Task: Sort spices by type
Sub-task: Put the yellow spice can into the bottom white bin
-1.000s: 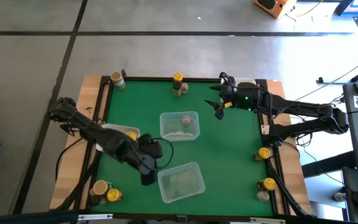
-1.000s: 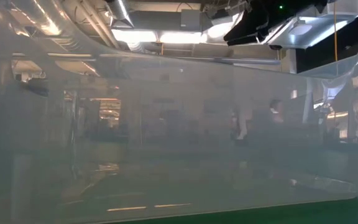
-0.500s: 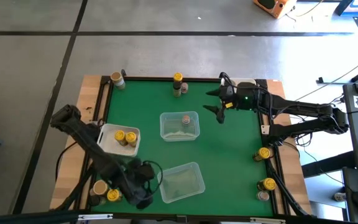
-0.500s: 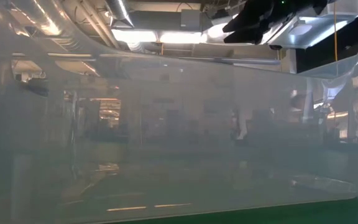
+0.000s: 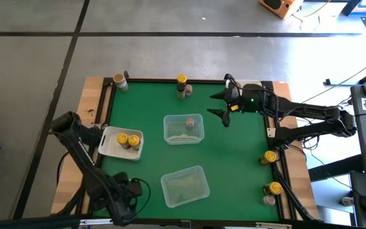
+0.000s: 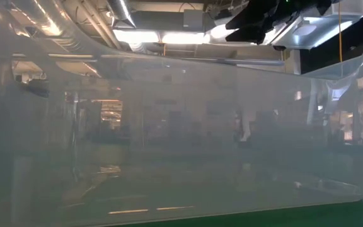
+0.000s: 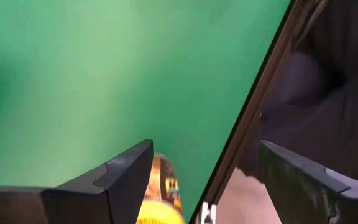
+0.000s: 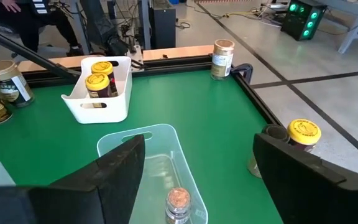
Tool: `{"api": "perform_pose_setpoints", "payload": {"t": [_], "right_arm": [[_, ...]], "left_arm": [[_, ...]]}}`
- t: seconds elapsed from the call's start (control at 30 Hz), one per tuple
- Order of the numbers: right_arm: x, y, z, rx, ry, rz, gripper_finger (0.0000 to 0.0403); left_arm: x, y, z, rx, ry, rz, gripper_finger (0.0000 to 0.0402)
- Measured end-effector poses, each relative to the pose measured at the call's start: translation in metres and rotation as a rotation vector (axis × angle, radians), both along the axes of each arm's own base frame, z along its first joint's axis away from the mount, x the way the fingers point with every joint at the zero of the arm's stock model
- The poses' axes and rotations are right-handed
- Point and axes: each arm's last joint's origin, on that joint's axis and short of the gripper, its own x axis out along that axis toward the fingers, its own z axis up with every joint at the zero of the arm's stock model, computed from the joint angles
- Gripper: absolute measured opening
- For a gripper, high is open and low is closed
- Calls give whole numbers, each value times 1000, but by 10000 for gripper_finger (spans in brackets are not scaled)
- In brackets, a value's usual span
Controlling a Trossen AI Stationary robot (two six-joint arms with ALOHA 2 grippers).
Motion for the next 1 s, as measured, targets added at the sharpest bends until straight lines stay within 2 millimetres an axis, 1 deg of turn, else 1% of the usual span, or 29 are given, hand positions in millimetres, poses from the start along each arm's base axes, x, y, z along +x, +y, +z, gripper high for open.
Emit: {"api": "perform_pose_setpoints", "payload": {"t": [0.27, 0.53, 0.73, 1.0], "right_arm": [[0, 0, 0, -18, 4, 6, 299], [0, 0, 1, -20, -2, 5, 299], [0, 0, 1, -21, -3, 6, 299], [0, 0, 1, -21, -3, 6, 299]], "left_arm": [[-21, -7, -1, 3, 95, 40, 282], [-39, -7, -4, 68, 172, 80, 282], [-44, -8, -4, 85, 182, 76, 282], [-43, -9, -4, 79, 172, 81, 282]]}}
